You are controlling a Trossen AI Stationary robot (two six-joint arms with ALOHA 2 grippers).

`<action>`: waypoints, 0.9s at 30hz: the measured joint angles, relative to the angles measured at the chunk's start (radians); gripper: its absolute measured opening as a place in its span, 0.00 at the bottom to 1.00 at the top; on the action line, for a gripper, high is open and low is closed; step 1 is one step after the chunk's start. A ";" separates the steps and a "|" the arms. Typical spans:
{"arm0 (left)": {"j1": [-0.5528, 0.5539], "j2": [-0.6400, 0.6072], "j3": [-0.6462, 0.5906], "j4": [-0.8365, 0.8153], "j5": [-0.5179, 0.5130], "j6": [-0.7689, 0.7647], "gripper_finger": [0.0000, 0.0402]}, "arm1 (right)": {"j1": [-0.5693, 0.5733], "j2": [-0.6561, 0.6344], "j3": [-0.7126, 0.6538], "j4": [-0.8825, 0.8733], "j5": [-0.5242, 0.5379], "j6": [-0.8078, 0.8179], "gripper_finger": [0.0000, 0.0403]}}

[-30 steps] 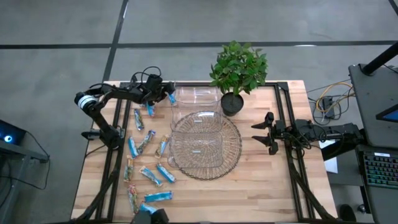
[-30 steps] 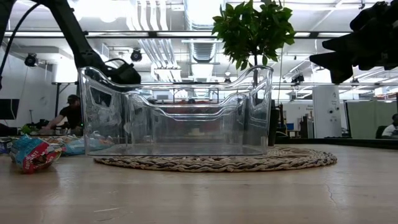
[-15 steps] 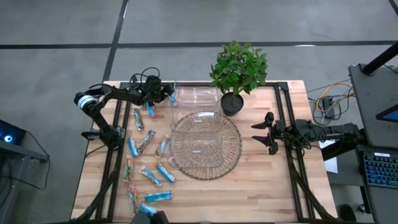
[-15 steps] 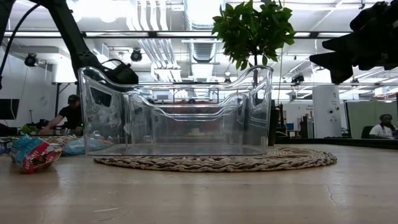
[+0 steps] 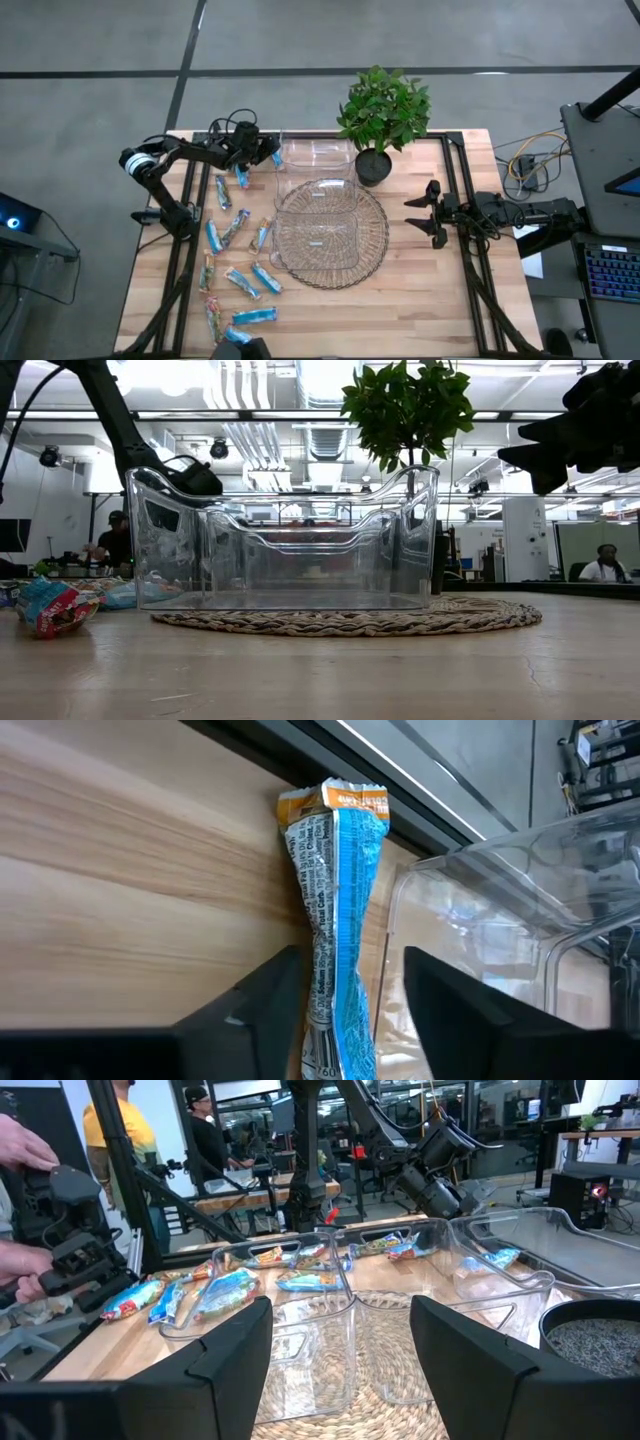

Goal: Pick and place Granola Bars by type
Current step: Put the yellow granola bar into the bottom transparent bin

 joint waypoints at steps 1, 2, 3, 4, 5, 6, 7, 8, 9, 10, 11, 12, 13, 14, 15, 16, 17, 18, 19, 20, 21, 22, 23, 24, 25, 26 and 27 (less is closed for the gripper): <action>0.000 0.000 0.000 0.000 0.000 0.000 0.36 | 0.000 0.000 0.000 0.000 0.000 0.000 0.57; 0.000 0.000 0.000 0.000 0.000 0.000 0.33 | 0.000 0.000 0.000 0.000 0.000 0.000 0.57; 0.000 0.000 0.000 -0.001 0.000 0.000 0.30 | 0.000 0.000 0.000 0.000 0.000 0.000 0.57; 0.000 0.000 0.000 -0.001 -0.001 0.000 0.28 | 0.000 0.000 0.000 0.000 0.000 0.000 0.57; 0.000 0.000 0.000 -0.002 -0.001 0.000 0.25 | 0.000 0.000 0.000 0.000 0.000 0.000 0.57; 0.000 0.000 0.000 -0.003 -0.002 0.000 0.23 | 0.000 0.000 0.000 0.000 0.000 0.000 0.56; 0.000 0.000 0.000 -0.007 -0.002 0.000 0.21 | 0.000 0.000 0.000 0.000 0.000 0.000 0.56; 0.000 0.000 0.000 -0.010 -0.003 0.000 0.18 | 0.000 0.000 0.000 0.000 0.000 0.000 0.56; 0.000 0.000 0.000 -0.011 -0.003 0.000 0.17 | 0.000 0.000 0.000 0.000 0.000 0.000 0.56; 0.000 0.000 -0.001 -0.011 -0.003 0.000 0.15 | 0.000 0.000 0.000 0.000 0.000 0.000 0.56; 0.000 0.000 -0.001 -0.013 -0.003 0.000 0.13 | 0.000 0.000 0.000 0.000 0.000 0.000 0.56; 0.000 0.000 -0.001 -0.018 -0.003 0.000 0.11 | 0.000 0.000 0.000 0.000 0.000 0.000 0.56; 0.000 0.000 -0.002 -0.020 -0.003 0.000 0.10 | 0.000 0.000 0.000 0.000 0.000 0.000 0.57; 0.000 0.000 -0.002 -0.025 -0.004 0.000 0.08 | 0.000 0.000 0.000 0.000 0.000 0.000 0.57; 0.000 0.000 -0.002 -0.030 -0.004 0.000 0.06 | 0.000 0.000 0.000 0.000 0.000 0.000 0.57; 0.000 0.000 -0.002 -0.034 -0.004 0.002 0.04 | 0.000 0.000 0.000 0.000 0.000 0.000 0.57; 0.000 0.000 -0.003 -0.036 -0.004 0.006 0.03 | 0.000 0.000 0.000 0.000 0.000 0.000 0.57; 0.000 0.000 -0.003 -0.037 -0.004 0.008 0.02 | 0.000 0.000 0.000 0.000 0.000 0.000 0.57; 0.000 0.000 -0.003 -0.037 -0.004 0.009 0.01 | 0.000 0.000 0.000 0.000 0.000 0.000 0.56; 0.000 0.000 -0.003 -0.037 -0.004 0.009 0.01 | 0.000 0.000 0.000 0.000 0.000 0.000 0.56; 0.000 0.000 -0.003 -0.038 -0.003 0.009 0.01 | 0.000 0.000 0.000 0.000 0.000 0.000 0.56; 0.000 0.000 -0.003 -0.038 -0.003 0.008 0.01 | 0.000 0.000 0.000 0.000 0.000 0.000 0.56; 0.000 -0.002 -0.003 -0.041 -0.003 0.006 0.00 | 0.000 0.000 0.000 0.000 0.000 0.000 0.56; 0.000 -0.005 -0.004 -0.043 -0.003 0.002 0.00 | 0.000 0.000 0.000 0.000 0.000 0.000 0.56; 0.000 -0.012 -0.005 -0.047 -0.002 0.000 0.00 | 0.000 0.000 0.000 0.000 0.000 0.000 0.57; 0.000 -0.022 -0.006 -0.050 -0.002 -0.002 0.00 | 0.000 0.000 0.000 0.000 0.000 0.000 0.57; 0.000 -0.035 -0.007 -0.052 -0.004 -0.002 0.00 | 0.000 0.000 0.000 0.000 0.000 0.000 0.57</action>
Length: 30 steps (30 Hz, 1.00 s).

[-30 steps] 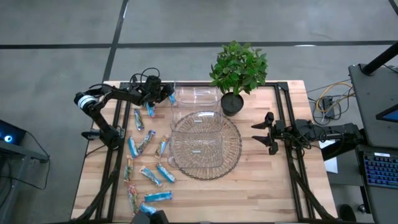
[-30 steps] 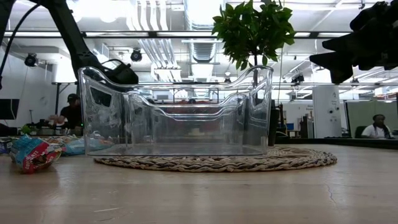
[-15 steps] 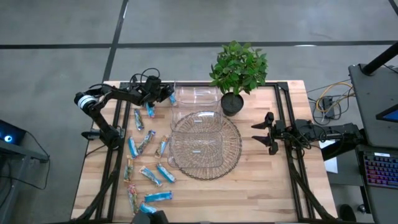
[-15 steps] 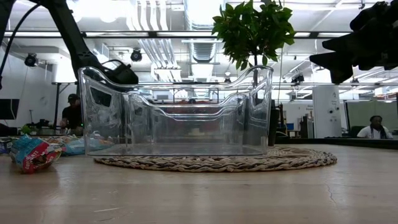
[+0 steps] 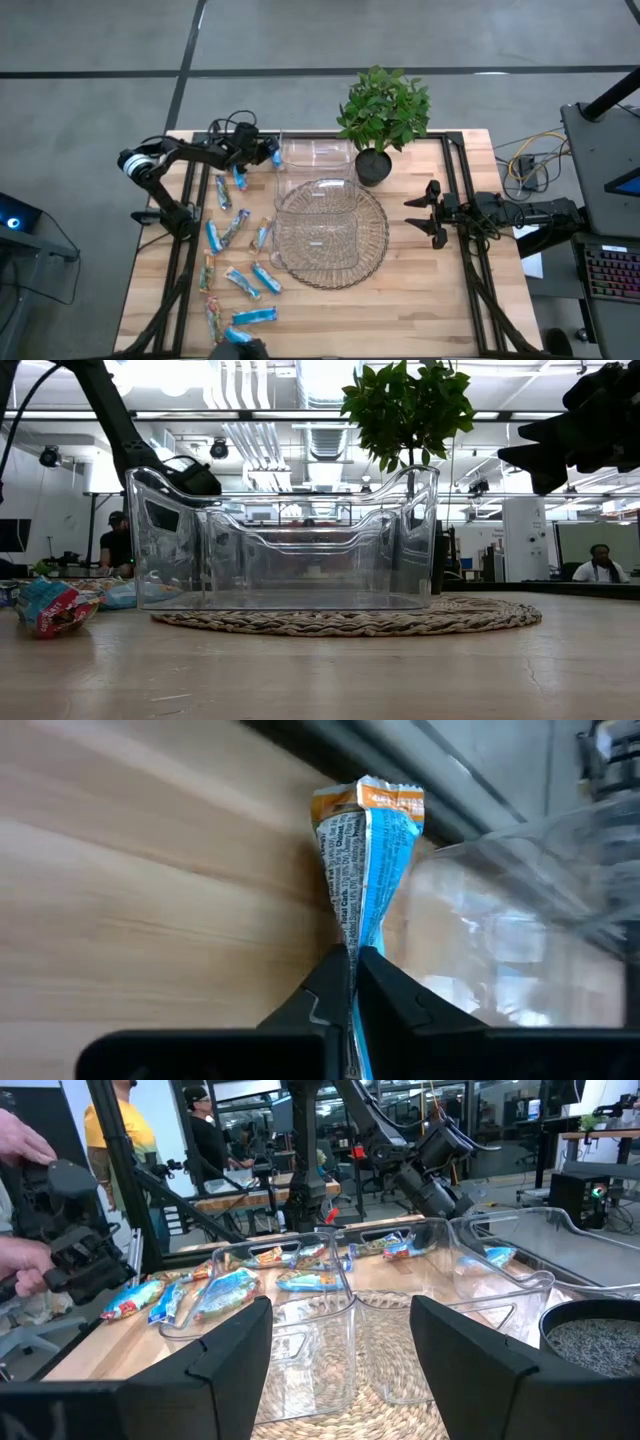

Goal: Pick and place Granola Bars by type
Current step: Put the yellow granola bar into the bottom transparent bin

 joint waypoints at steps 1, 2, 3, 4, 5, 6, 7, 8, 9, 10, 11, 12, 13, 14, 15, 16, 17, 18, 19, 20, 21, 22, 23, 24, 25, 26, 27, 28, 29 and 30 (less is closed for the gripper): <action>0.000 -0.016 0.000 0.003 -0.007 0.000 0.00 | 0.000 0.000 0.000 0.000 0.000 0.000 0.57; 0.001 -0.035 0.000 0.005 -0.014 0.000 0.00 | 0.000 0.000 0.000 0.000 0.000 0.000 0.57; 0.003 -0.057 0.000 0.005 -0.018 0.000 0.00 | 0.000 0.000 0.000 0.000 0.000 0.000 0.56; 0.004 -0.081 0.000 0.005 -0.026 0.000 0.00 | 0.000 0.000 0.000 0.000 0.000 0.000 0.56; 0.004 -0.107 0.001 0.001 -0.036 0.000 0.00 | 0.000 0.000 0.000 0.000 0.000 0.000 0.56; 0.005 -0.135 0.001 -0.009 -0.042 0.000 0.00 | 0.000 0.000 0.000 0.000 0.000 0.000 0.56; 0.005 -0.167 0.001 -0.023 -0.048 0.000 0.00 | 0.000 0.000 0.000 0.000 0.000 0.000 0.56; 0.005 -0.203 0.001 -0.037 -0.051 0.000 0.00 | 0.000 0.000 0.000 0.000 0.000 0.000 0.56; 0.005 -0.241 0.005 -0.063 -0.052 0.001 0.00 | 0.000 0.000 0.000 0.000 0.000 0.000 0.56; 0.005 -0.280 0.010 -0.098 -0.053 0.001 0.00 | 0.000 0.000 0.000 0.000 0.000 0.000 0.57; 0.005 -0.324 0.019 -0.142 -0.056 0.001 0.00 | 0.000 0.000 0.000 0.000 0.000 0.000 0.57; 0.005 -0.368 0.030 -0.195 -0.058 0.003 0.00 | 0.000 0.000 0.000 0.000 0.000 0.000 0.57; 0.005 -0.410 0.045 -0.254 -0.059 0.011 0.00 | 0.000 0.000 0.000 0.000 0.000 0.000 0.57; 0.005 -0.451 0.060 -0.308 -0.060 0.025 0.00 | 0.000 0.000 0.000 0.000 0.000 0.000 0.57; 0.005 -0.492 0.079 -0.367 -0.063 0.037 0.00 | 0.000 0.000 0.000 0.000 0.000 0.000 0.56; 0.005 -0.530 0.098 -0.430 -0.065 0.043 0.00 | 0.000 0.000 0.000 0.000 0.000 0.000 0.56; 0.005 -0.565 0.120 -0.493 -0.067 0.046 0.00 | 0.000 0.000 0.000 0.000 0.000 0.000 0.56; 0.005 -0.599 0.145 -0.558 -0.067 0.052 0.00 | 0.000 0.000 0.000 0.000 0.000 0.000 0.56; 0.005 -0.629 0.170 -0.621 -0.067 0.060 0.00 | 0.000 0.000 0.000 0.000 0.000 0.000 0.56; 0.004 -0.656 0.196 -0.684 -0.067 0.065 0.00 | 0.000 0.000 0.000 0.000 0.000 0.000 0.56; 0.002 -0.683 0.223 -0.746 -0.067 0.068 0.00 | 0.000 0.000 0.000 0.000 0.000 0.000 0.57; -0.001 -0.705 0.249 -0.811 -0.067 0.068 0.00 | 0.000 0.000 0.000 0.000 0.000 0.000 0.57; -0.004 -0.724 0.274 -0.874 -0.067 0.069 0.00 | 0.000 0.000 0.000 0.000 0.000 0.000 0.57; -0.007 -0.741 0.297 -0.929 -0.067 0.070 0.00 | 0.000 0.000 0.000 0.000 0.000 0.000 0.57; -0.011 -0.755 0.319 -0.986 -0.067 0.071 0.00 | 0.000 0.000 0.000 0.000 0.000 0.000 0.57; -0.014 -0.766 0.340 -1.035 -0.067 0.070 0.00 | 0.000 0.000 0.000 0.000 0.000 0.000 0.56; -0.018 -0.775 0.362 -1.088 -0.066 0.070 0.00 | 0.000 0.000 0.000 0.000 0.000 0.000 0.56; -0.023 -0.782 0.383 -1.136 -0.066 0.070 0.00 | 0.000 0.000 0.000 0.000 0.000 0.000 0.56; -0.029 -0.788 0.402 -1.178 -0.067 0.070 0.00 | 0.000 0.000 0.000 0.000 0.000 0.000 0.56; -0.036 -0.791 0.421 -1.218 -0.066 0.070 0.00 | 0.000 0.000 0.000 0.000 0.000 0.000 0.56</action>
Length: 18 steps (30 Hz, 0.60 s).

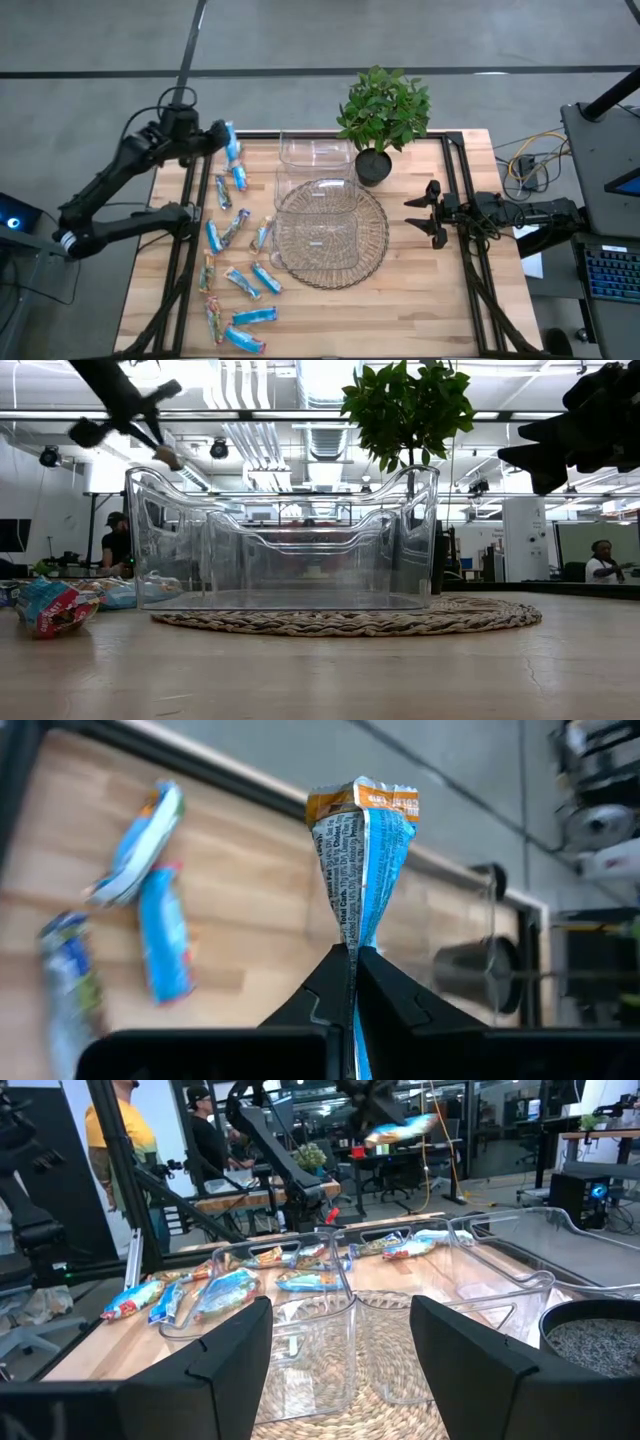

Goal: Pick and place Granola Bars by type
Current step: Put the yellow granola bar into the bottom transparent bin

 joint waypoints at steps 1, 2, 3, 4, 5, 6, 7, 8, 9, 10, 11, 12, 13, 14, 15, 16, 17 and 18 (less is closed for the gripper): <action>-0.008 -0.003 0.018 -0.039 0.000 0.001 0.00 | 0.000 0.000 0.000 0.000 0.000 0.000 0.56; -0.018 -0.005 0.035 -0.075 -0.001 0.002 0.00 | 0.000 0.000 0.000 0.000 0.000 0.000 0.56; -0.030 -0.005 0.054 -0.114 -0.003 0.002 0.00 | 0.000 0.000 0.000 0.000 0.000 0.000 0.56; -0.044 -0.005 0.071 -0.149 -0.006 0.000 0.00 | 0.000 0.000 0.000 0.000 0.000 0.000 0.57; -0.058 -0.004 0.087 -0.181 -0.009 -0.008 0.00 | 0.000 0.000 0.000 0.000 0.000 0.000 0.57; -0.075 -0.002 0.102 -0.205 -0.014 -0.022 0.00 | 0.000 0.000 0.000 0.000 0.000 0.000 0.57; -0.095 0.002 0.114 -0.224 -0.020 -0.043 0.00 | 0.000 0.000 0.000 0.000 0.000 0.000 0.57; -0.117 0.008 0.124 -0.237 -0.024 -0.069 0.00 | 0.000 0.000 0.000 0.000 0.000 0.000 0.57; -0.143 0.016 0.134 -0.245 -0.025 -0.097 0.00 | 0.000 0.000 0.000 0.000 0.000 0.000 0.56; -0.174 0.030 0.145 -0.256 -0.025 -0.131 0.00 | 0.000 0.000 0.000 0.000 0.000 0.000 0.56; -0.208 0.047 0.157 -0.265 -0.025 -0.163 0.00 | 0.000 0.000 0.000 0.000 0.000 0.000 0.56; -0.247 0.068 0.167 -0.271 -0.026 -0.194 0.00 | 0.000 0.000 0.000 0.000 0.000 0.000 0.56; -0.295 0.097 0.180 -0.275 -0.032 -0.222 0.00 | 0.000 0.000 0.000 0.000 0.000 0.000 0.56; -0.346 0.127 0.195 -0.277 -0.048 -0.250 0.00 | 0.000 0.000 0.000 0.000 0.000 0.000 0.56; -0.399 0.161 0.213 -0.281 -0.078 -0.279 0.00 | 0.000 0.000 0.000 0.000 0.000 0.000 0.57; -0.453 0.196 0.233 -0.286 -0.115 -0.310 0.00 | 0.000 0.000 0.000 0.000 0.000 0.000 0.57; -0.504 0.232 0.252 -0.289 -0.165 -0.347 0.00 | 0.000 0.000 0.000 0.000 0.000 0.000 0.57; -0.547 0.267 0.268 -0.290 -0.211 -0.383 0.00 | 0.000 0.000 0.000 0.000 0.000 0.000 0.57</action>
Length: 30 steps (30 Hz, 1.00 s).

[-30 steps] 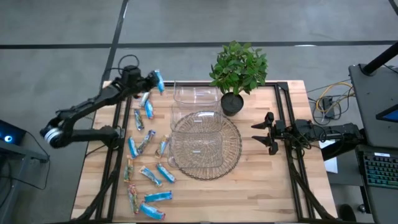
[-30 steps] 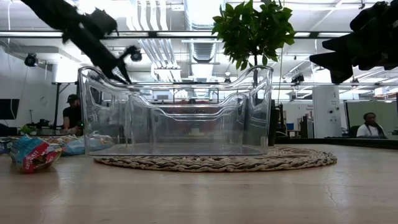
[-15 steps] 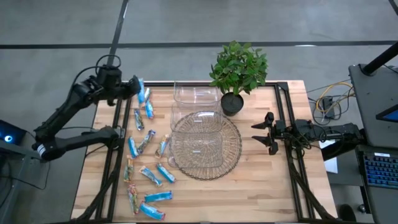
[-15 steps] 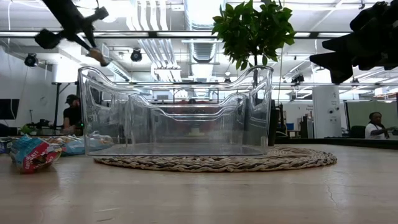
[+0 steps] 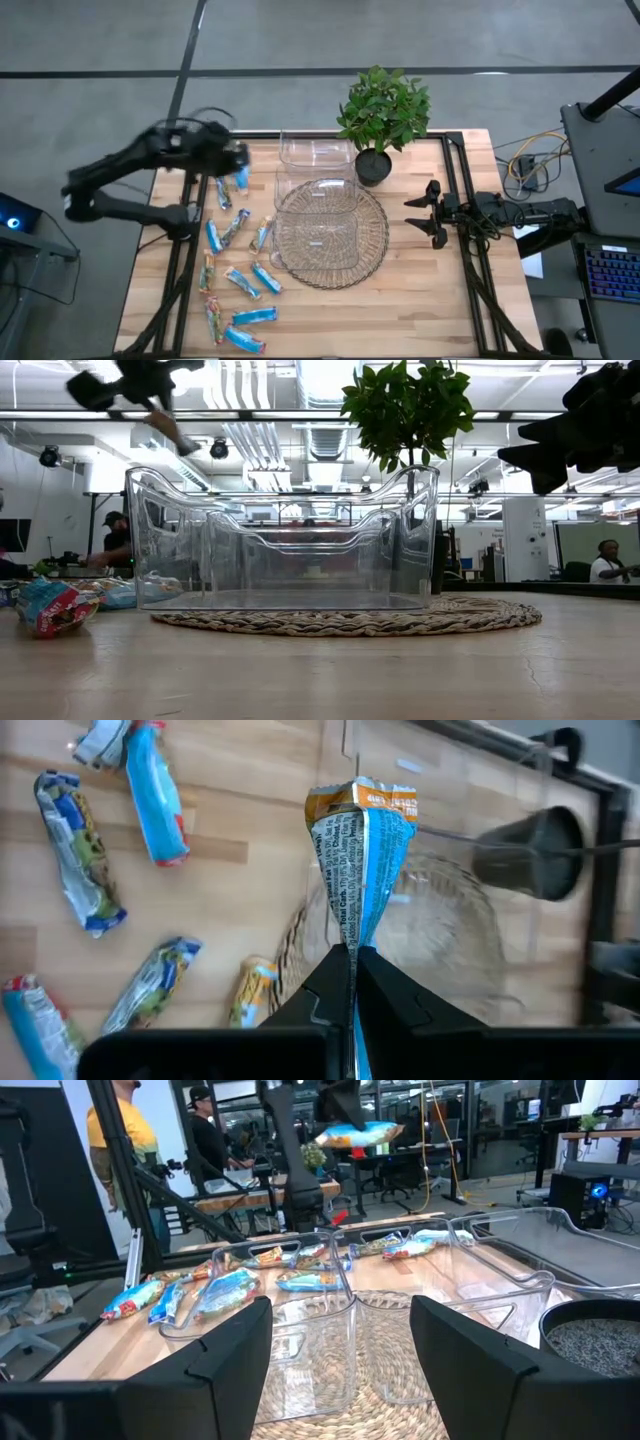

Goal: Pick and place Granola Bars by type
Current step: Put the yellow granola bar into the bottom transparent bin

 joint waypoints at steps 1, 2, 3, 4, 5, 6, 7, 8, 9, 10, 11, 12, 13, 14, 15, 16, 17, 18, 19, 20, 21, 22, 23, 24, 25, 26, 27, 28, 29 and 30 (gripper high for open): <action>-0.034 0.032 0.015 -0.001 -0.029 -0.031 0.00 | 0.000 0.000 0.000 0.000 0.000 0.000 0.57; -0.055 0.063 0.033 -0.004 -0.039 -0.052 0.00 | 0.000 0.000 0.000 0.000 0.000 0.000 0.57; -0.067 0.088 0.051 -0.003 -0.042 -0.065 0.00 | 0.000 0.000 0.000 0.000 0.000 0.000 0.56; -0.076 0.117 0.071 -0.003 -0.041 -0.076 0.00 | 0.000 0.000 0.000 0.000 0.000 0.000 0.56; -0.088 0.146 0.089 -0.004 -0.037 -0.083 0.00 | 0.000 0.000 0.000 0.000 0.000 0.000 0.56; -0.106 0.179 0.109 -0.005 -0.033 -0.094 0.00 | 0.000 0.000 0.000 0.000 0.000 0.000 0.56; -0.130 0.219 0.132 -0.004 -0.034 -0.109 0.00 | 0.000 0.000 0.000 0.000 0.000 0.000 0.56; -0.155 0.256 0.155 0.001 -0.032 -0.126 0.00 | 0.000 0.000 0.000 0.000 0.000 0.000 0.56; -0.179 0.291 0.178 0.008 -0.029 -0.137 0.00 | 0.000 0.000 0.000 0.000 0.000 0.000 0.57; -0.203 0.328 0.204 0.015 -0.028 -0.146 0.00 | 0.000 0.000 0.000 0.000 0.000 0.000 0.57; -0.226 0.361 0.230 0.023 -0.029 -0.157 0.00 | 0.000 0.000 0.000 0.000 0.000 0.000 0.57; -0.246 0.392 0.256 0.031 -0.035 -0.166 0.00 | 0.000 0.000 0.000 0.000 0.000 0.000 0.57; -0.264 0.422 0.281 0.038 -0.039 -0.177 0.00 | 0.000 0.000 0.000 0.000 0.000 0.000 0.57; -0.278 0.454 0.308 0.051 -0.044 -0.183 0.00 | 0.000 0.000 0.000 0.000 0.000 0.000 0.56; -0.293 0.485 0.333 0.066 -0.046 -0.184 0.00 | 0.000 0.000 0.000 0.000 0.000 0.000 0.56; -0.310 0.515 0.355 0.079 -0.048 -0.184 0.00 | 0.000 0.000 0.000 0.000 0.000 0.000 0.56; -0.327 0.546 0.377 0.086 -0.047 -0.185 0.00 | 0.000 0.000 0.000 0.000 0.000 0.000 0.56; -0.343 0.575 0.396 0.093 -0.047 -0.191 0.00 | 0.000 0.000 0.000 0.000 0.000 0.000 0.56; -0.357 0.600 0.412 0.108 -0.047 -0.200 0.00 | 0.000 0.000 0.000 0.000 0.000 0.000 0.56; -0.371 0.622 0.422 0.129 -0.051 -0.210 0.00 | 0.000 0.000 0.000 0.000 0.000 0.000 0.56; -0.384 0.645 0.430 0.150 -0.052 -0.223 0.00 | 0.000 0.000 0.000 0.000 0.000 0.000 0.57; -0.397 0.664 0.431 0.181 -0.054 -0.237 0.00 | 0.000 0.000 0.000 0.000 0.000 0.000 0.57; -0.410 0.683 0.431 0.215 -0.058 -0.252 0.00 | 0.000 0.000 0.000 0.000 0.000 0.000 0.57; -0.422 0.703 0.430 0.256 -0.059 -0.266 0.00 | 0.000 0.000 0.000 0.000 0.000 0.000 0.57; -0.434 0.723 0.429 0.287 -0.059 -0.281 0.00 | 0.000 0.000 0.000 0.000 0.000 0.000 0.57; -0.443 0.739 0.427 0.304 -0.060 -0.294 0.00 | 0.000 0.000 0.000 0.000 0.000 0.000 0.56; -0.451 0.753 0.426 0.317 -0.060 -0.306 0.00 | 0.000 0.000 0.000 0.000 0.000 0.000 0.56; -0.458 0.764 0.426 0.333 -0.060 -0.319 0.00 | 0.000 0.000 0.000 0.000 0.000 0.000 0.56; -0.465 0.772 0.426 0.344 -0.063 -0.332 0.00 | 0.000 0.000 0.000 0.000 0.000 0.000 0.56; -0.471 0.778 0.427 0.345 -0.067 -0.341 0.00 | 0.000 0.000 0.000 0.000 0.000 0.000 0.56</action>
